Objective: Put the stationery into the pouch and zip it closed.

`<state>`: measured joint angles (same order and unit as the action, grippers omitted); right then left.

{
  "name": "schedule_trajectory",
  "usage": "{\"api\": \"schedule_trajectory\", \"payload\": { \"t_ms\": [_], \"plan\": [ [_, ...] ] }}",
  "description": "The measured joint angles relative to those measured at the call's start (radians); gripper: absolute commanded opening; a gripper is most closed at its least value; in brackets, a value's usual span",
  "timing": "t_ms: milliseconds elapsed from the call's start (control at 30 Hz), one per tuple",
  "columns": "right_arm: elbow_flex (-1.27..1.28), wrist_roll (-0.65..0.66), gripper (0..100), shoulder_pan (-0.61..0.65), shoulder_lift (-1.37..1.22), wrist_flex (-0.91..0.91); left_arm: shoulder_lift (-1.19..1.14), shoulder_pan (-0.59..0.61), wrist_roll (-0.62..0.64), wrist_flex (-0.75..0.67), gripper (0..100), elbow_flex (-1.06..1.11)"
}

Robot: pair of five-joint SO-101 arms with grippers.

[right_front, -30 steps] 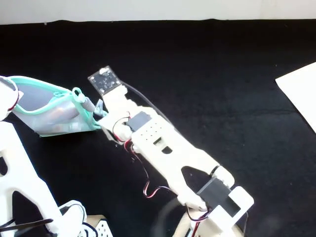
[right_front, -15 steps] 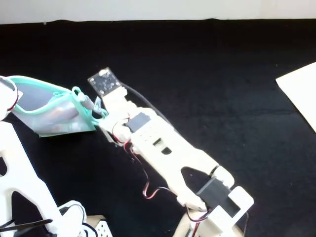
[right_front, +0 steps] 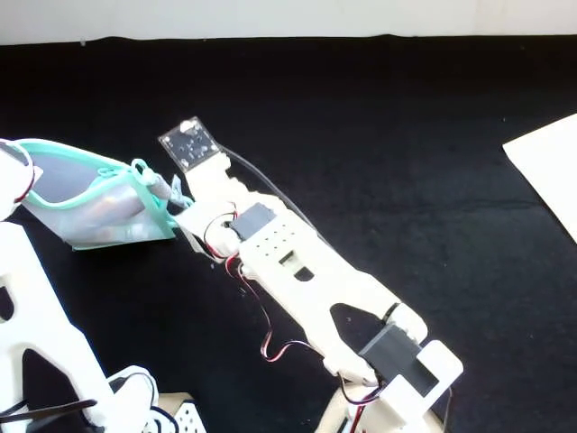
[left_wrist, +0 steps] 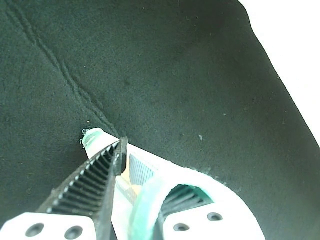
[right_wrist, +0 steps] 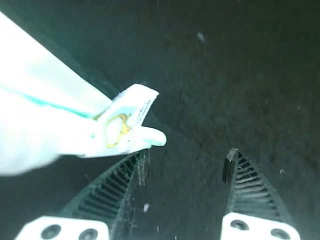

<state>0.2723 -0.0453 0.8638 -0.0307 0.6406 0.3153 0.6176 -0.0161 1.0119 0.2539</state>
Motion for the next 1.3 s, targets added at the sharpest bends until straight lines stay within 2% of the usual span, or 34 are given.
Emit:
{"api": "schedule_trajectory", "payload": {
  "t_ms": [333, 533, 833, 1167, 1300],
  "plan": [
    [-0.006, 0.0, 24.5, 0.002, 0.0, -0.058, 0.0, 0.0, 0.0, 0.0, 1, 0.0],
    [-0.006, 0.002, 24.5, 0.072, 0.0, -0.058, 0.0, 0.0, 0.0, 0.0, 1, 0.0],
    [-0.015, 0.002, 24.5, 0.077, -0.055, -0.077, 0.0, 0.002, 0.0, 0.0, 1, 0.002],
    [-0.038, 0.176, 24.5, 0.006, -0.081, -0.15, 0.0, 0.002, 0.0, 0.0, 1, 0.002],
    [-0.038, 0.209, 24.5, -0.011, -0.081, -0.187, 0.0, 0.002, 0.0, 0.0, 1, 0.002]
  ]
}}
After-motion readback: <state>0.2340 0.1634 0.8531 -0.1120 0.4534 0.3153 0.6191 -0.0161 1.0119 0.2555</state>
